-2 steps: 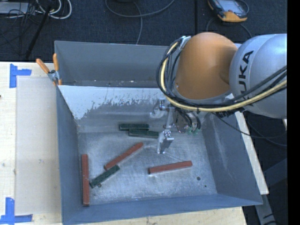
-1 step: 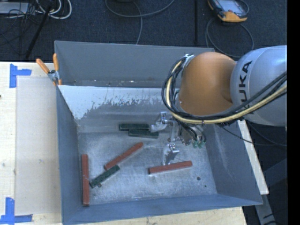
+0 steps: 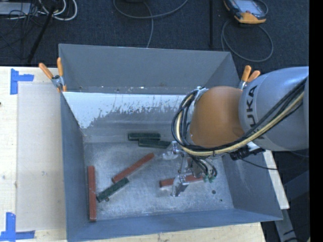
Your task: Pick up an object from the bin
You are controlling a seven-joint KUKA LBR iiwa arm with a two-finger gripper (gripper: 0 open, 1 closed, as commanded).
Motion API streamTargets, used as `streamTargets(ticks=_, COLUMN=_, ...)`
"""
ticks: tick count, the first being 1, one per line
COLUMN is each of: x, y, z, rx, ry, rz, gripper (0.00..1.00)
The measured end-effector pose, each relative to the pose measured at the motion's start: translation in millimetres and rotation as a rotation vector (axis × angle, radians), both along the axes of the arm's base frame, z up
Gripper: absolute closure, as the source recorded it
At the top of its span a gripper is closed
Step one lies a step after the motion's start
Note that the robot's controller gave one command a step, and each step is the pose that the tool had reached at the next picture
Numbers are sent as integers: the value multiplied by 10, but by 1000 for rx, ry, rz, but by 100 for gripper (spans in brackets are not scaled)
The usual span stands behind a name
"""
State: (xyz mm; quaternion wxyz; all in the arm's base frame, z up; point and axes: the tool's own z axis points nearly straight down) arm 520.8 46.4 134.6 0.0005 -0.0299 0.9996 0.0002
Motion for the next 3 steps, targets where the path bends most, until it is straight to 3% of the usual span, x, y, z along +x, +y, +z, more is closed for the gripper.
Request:
streamTargets(ticks=1, x=-233, y=-25, z=-601, rx=1, ry=-7, rz=215, gripper=100)
streamTargets(ticks=2, x=-233, y=-25, z=-601, rx=1, ry=-7, rz=214, gripper=100)
streamTargets(ticks=3, x=-315, y=-99, z=1361, rx=1, ry=5, rz=291, gripper=100)
